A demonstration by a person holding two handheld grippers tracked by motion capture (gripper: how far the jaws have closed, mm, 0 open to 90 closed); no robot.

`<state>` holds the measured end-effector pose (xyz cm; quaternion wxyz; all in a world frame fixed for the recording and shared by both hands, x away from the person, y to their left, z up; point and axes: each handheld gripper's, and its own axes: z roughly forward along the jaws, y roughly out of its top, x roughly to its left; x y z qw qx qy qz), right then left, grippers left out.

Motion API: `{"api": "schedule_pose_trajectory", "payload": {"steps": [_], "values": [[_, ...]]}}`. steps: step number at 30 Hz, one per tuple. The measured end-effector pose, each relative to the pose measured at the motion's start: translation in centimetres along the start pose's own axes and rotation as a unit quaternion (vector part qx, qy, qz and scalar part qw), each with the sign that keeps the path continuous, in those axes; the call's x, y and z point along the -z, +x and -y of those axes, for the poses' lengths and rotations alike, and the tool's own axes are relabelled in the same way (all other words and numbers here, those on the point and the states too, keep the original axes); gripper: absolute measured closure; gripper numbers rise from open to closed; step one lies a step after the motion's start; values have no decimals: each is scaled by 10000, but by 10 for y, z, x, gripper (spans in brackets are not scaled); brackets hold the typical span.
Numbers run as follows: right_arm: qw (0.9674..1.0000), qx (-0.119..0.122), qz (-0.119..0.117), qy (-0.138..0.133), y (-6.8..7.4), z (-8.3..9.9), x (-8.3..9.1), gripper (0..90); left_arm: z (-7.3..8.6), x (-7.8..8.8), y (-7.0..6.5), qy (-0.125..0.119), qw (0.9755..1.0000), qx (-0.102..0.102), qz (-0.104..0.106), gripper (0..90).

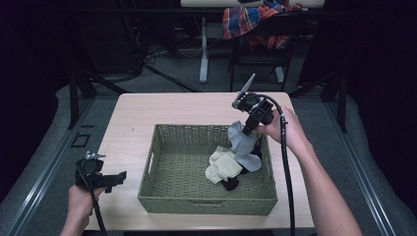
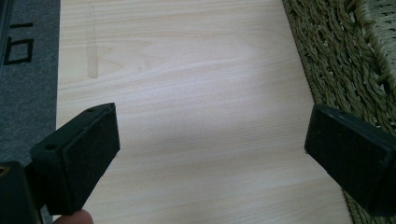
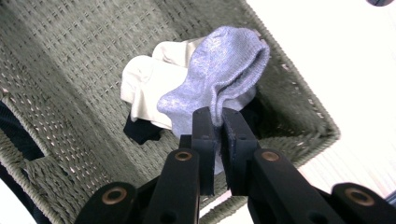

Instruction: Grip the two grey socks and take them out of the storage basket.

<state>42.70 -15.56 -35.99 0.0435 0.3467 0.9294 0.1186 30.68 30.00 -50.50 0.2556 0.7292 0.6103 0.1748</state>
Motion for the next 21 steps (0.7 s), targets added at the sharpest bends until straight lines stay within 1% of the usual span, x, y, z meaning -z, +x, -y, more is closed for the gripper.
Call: {"api": "schedule_pose_trajectory", "payload": {"steps": [3, 4, 6, 8, 9, 10, 14, 16, 18, 19, 20, 21], "values": [[10000, -47, 6, -29, -4, -1, 3, 849, 0, -1, 1, 12, 10000, 46, 21, 33], [10000, -11, 30, 14, -7, -3, 6, 850, 0, -2, 1, 46, 10000, 45, 20, 33], [10000, -77, 23, -39, -10, -5, 10, 850, 0, -3, 1, 61, 10000, 49, 13, 33], [9999, -133, 16, -57, -13, -5, 11, 850, 0, -1, 1, 18, 10000, 45, 21, 33], [9999, -112, 60, 10, -14, -6, 12, 850, 0, 0, 0, -7, 10000, 40, 23, 33], [9999, -148, 71, -19, -15, -6, 13, 850, 0, 0, 0, -10, 10000, 18, 24, 33], [9998, -187, 97, -50, -15, -5, 17, 850, 0, 0, -1, 12, 10000, 28, 31, 33], [9997, -176, 138, 13, -16, -5, 18, 850, 0, 0, -1, 19, 10000, 25, 48, 33], [9997, -171, 161, -16, -17, -5, 21, 850, 1, -1, 0, 14, 10000, 30, 34, 33], [9997, -169, 191, 34, -16, -6, 23, 850, 0, -1, 0, 17, 10000, 31, 33, 33], [9996, -185, 192, -61, -16, -6, 25, 850, 0, -1, 0, 13, 10000, 30, 28, 33], [9996, -176, 215, -19, -16, -6, 28, 850, 1, 0, 0, 10, 10000, 27, 27, 33]]}}
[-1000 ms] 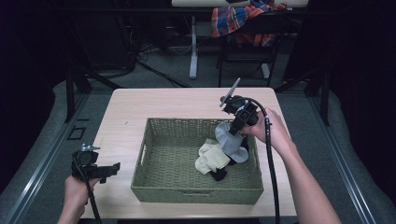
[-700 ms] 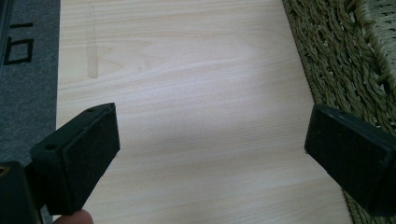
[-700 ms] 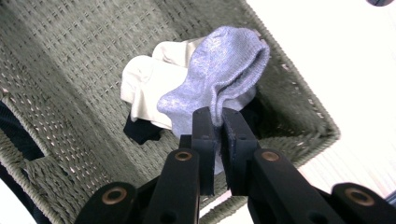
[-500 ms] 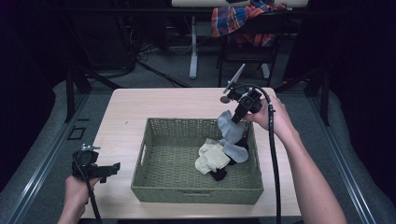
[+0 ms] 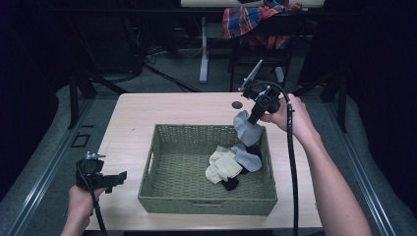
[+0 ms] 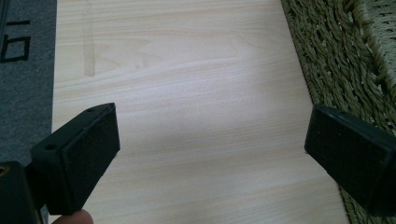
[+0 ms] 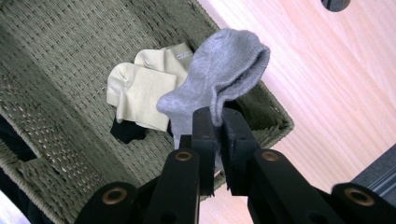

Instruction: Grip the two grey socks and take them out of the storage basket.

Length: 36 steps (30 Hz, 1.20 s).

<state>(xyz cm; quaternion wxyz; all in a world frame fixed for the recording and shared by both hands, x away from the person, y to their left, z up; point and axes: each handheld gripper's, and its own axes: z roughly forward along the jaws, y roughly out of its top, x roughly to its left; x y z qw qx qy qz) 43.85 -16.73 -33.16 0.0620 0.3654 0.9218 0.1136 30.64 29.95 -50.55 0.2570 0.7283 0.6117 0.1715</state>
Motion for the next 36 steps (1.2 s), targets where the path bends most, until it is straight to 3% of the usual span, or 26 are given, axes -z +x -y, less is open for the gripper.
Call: {"api": "schedule_pose_trajectory", "payload": {"steps": [4, 17, 29, 36], "values": [[10000, -52, 38, -73, -3, 4, 7, 850, 0, 1, 0, 3, 10000, -8, 15, 33], [9987, -385, 302, -170, -21, 45, 29, 850, 0, 0, -1, 4, 10000, -32, 2, 33], [9955, -729, 587, -115, -39, 77, 30, 850, -1, 0, -2, 26, 10000, -27, 12, 33], [9936, -953, 609, -85, -52, 96, 23, 850, -1, 0, -2, 27, 10000, -30, 8, 33]]}}
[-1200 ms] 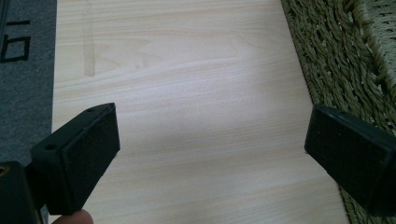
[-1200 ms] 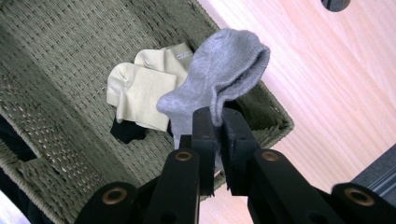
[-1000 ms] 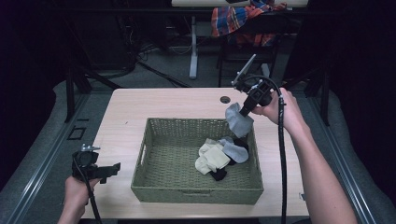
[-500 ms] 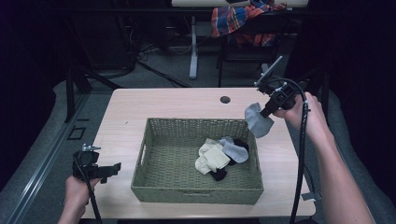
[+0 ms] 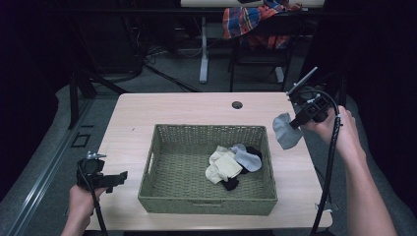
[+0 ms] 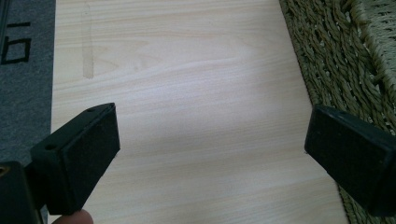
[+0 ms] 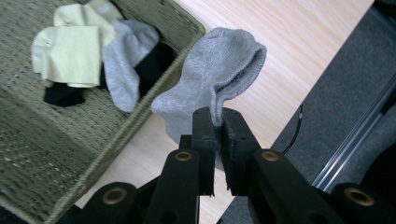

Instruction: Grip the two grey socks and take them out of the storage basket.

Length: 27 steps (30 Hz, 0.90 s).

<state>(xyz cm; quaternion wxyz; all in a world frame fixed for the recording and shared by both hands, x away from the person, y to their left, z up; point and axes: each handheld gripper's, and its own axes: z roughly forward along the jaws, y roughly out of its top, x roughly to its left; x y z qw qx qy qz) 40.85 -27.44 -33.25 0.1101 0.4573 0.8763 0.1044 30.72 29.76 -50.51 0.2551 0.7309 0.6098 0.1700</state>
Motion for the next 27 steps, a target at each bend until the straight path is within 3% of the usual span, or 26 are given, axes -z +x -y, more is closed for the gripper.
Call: {"api": "schedule_pose_trajectory", "payload": {"steps": [5, 13, 20, 27], "values": [[9996, -266, -91, 12, -15, 13, -16, 850, 0, 0, 0, -8, 10000, -1, -10, 33], [9981, -600, -138, 75, -28, 29, -45, 850, 0, -1, 0, -4, 10000, -14, -12, 33], [9972, -623, -327, 248, -29, 38, -71, 851, 0, -1, 1, -2, 10000, 8, -11, 33], [9956, -728, -350, 482, -27, 46, -103, 851, -1, -1, 1, 6, 10000, -38, -1, 33]]}}
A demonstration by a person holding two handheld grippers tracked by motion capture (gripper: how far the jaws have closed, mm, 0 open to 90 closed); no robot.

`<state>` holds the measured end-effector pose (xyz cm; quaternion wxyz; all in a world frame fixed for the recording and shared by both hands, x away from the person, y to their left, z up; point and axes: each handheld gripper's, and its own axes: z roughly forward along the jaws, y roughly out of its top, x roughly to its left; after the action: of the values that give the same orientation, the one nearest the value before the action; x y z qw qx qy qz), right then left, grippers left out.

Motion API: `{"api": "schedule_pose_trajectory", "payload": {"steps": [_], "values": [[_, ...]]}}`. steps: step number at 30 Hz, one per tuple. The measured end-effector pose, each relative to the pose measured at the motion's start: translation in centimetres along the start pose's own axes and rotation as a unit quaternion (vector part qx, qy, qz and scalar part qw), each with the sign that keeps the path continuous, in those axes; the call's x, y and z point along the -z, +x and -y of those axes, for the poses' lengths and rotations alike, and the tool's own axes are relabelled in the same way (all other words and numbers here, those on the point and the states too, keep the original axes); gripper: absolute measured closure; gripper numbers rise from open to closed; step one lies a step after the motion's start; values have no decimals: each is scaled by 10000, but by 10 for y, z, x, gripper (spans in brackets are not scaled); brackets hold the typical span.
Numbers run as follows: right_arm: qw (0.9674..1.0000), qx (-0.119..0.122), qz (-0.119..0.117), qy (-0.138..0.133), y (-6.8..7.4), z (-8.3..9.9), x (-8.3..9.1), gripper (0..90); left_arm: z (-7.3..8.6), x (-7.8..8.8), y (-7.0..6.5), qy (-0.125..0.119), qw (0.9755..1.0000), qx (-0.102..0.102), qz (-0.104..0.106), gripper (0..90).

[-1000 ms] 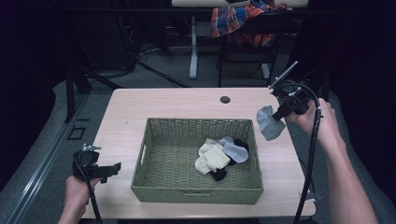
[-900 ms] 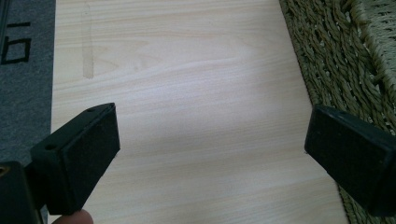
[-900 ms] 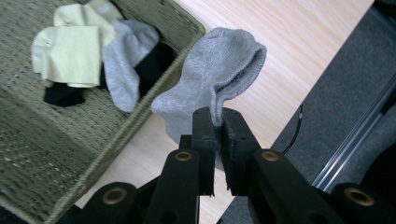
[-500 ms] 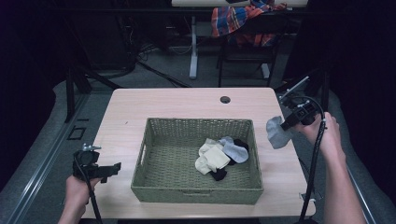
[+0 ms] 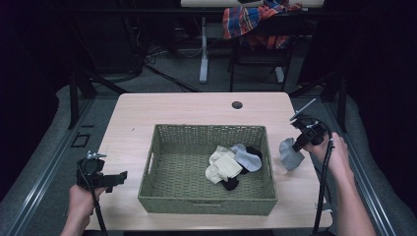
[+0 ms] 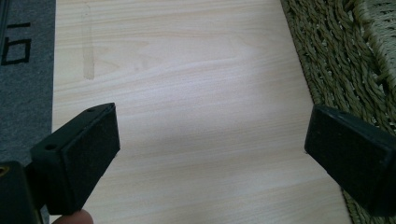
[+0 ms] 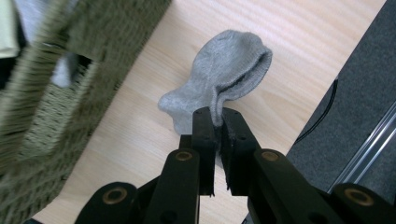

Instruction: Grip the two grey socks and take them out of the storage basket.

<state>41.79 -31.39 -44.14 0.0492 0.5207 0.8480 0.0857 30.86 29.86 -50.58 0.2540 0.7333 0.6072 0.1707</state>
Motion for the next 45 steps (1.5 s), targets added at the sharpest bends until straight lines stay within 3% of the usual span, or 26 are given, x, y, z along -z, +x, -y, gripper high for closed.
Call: {"api": "schedule_pose_trajectory", "payload": {"steps": [10, 14, 17, 21, 23, 27, 33, 36, 41, 45], "values": [[9999, -60, 68, 60, -4, 2, -22, 850, 0, 0, 1, -31, 10000, -6, -1, 33], [9999, -82, -64, 108, -8, 2, -34, 849, -1, 1, 1, -43, 10000, 0, 30, 32], [9997, -225, -46, 91, -12, 4, -44, 849, -1, 1, 0, -62, 10000, -16, 35, 32], [9996, -197, -90, 202, -17, 5, -47, 841, -1, 0, 1, -42, 10000, 18, 46, 32], [9994, -299, -139, 77, -18, 7, -47, 795, -1, 0, 0, -54, 10000, 15, 32, 32], [9992, -355, -109, -130, -18, 8, -31, 611, -1, 0, -1, -49, 10000, -15, 40, 32], [9987, -204, -151, -446, -8, 6, 4, 395, -1, 1, 0, -50, 10000, 16, 59, 32], [9983, 3, -190, -551, 2, 4, 19, 263, -1, 0, 0, -58, 10000, 11, 46, 32], [9971, 205, -162, -714, 18, 0, 31, 150, -1, 0, 0, -47, 10000, 15, 44, 32], [9950, 498, -130, -858, 35, -7, 47, 107, 1, 1, 1, -44, 10000, 56, 28, 32]]}}
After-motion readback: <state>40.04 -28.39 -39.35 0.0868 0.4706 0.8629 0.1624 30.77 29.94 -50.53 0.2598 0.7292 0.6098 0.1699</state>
